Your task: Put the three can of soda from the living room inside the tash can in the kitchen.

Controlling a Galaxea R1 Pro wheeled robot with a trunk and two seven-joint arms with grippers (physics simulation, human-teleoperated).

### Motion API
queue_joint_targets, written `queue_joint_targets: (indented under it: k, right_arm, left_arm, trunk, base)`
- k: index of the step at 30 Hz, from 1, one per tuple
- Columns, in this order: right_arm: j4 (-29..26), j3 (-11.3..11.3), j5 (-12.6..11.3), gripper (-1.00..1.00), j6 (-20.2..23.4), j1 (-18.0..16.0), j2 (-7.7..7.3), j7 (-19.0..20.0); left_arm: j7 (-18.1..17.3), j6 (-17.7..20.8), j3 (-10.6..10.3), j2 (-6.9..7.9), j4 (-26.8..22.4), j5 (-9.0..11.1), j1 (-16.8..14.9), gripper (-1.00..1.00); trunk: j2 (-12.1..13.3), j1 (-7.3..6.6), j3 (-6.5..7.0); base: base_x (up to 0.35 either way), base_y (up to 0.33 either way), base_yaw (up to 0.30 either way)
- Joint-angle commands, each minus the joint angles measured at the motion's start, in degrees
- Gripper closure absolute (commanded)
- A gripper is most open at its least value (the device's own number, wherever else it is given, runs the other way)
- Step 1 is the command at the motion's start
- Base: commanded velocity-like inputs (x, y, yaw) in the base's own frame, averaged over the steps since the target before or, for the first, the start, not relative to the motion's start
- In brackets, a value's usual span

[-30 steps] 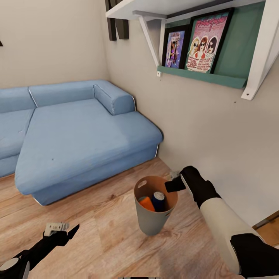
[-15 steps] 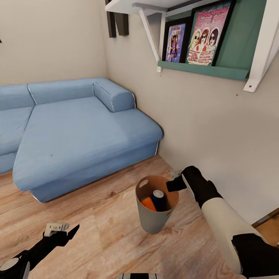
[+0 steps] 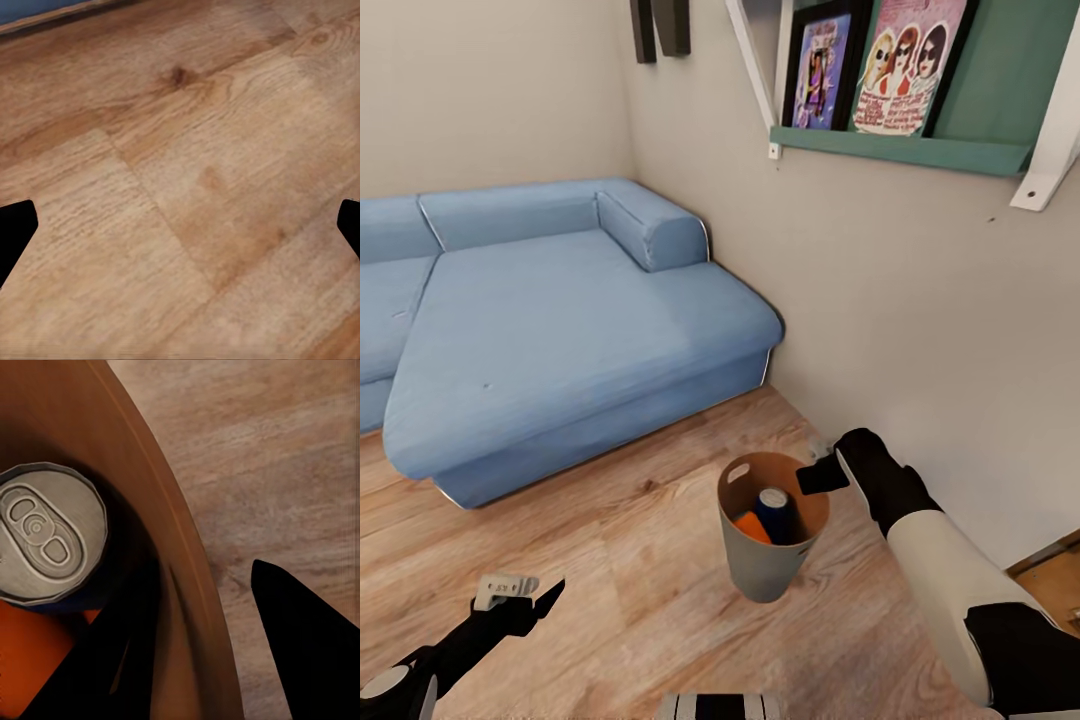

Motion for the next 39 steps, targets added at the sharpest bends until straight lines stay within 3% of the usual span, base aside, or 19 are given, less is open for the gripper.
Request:
queue_joint_targets:
  k: [1,16,22,32,39]
  right_arm:
    - [0.0,0.0,-1.5,1.0,0.3,0.0,-0.02,0.0]
    - [-0.1,-0.1,-1.5,1.0,0.3,-0.1,-0.08,0.3]
    - [-0.2,-0.2,-1.6,1.0,0.3,-0.1,-0.88,0.5]
    - [-10.5,0.1,-1.6,1.0,0.9,0.0,-1.46,0.5]
    - [-11.8,0.1,-1.6,1.0,0.8,0.1,-1.6,0.5]
  left_arm:
    - [0.0,0.0,0.0,0.0,0.0,0.0,0.0,-1.0]
    - [0.0,0.0,0.0,0.0,0.1,-0.1,0.0,-1.0]
    - [0.0,-0.1,0.0,0.0,0.1,-0.1,0.0,-1.0]
    - [0.1,-0.1,-0.1,0.09,2.2,0.0,0.0,-1.0]
    - [0.2,-0.2,0.0,0.09,2.5,0.0,0.0,-1.0]
  trunk:
    - [0.0,0.01,-0.22]
    - [-0.2,0.4,-3.54]
    - [-0.3,0.55,-4.87]
    - [-0.3,0.55,-4.87]
    - [-0.3,0.55,-4.87]
  base:
    - [0.0,0.0,0.0]
    - [0.0,0.0,0.0]
    - [0.0,0.0,0.0]
    - [0.0,0.0,0.0]
    - [0.0,0.0,0.0]
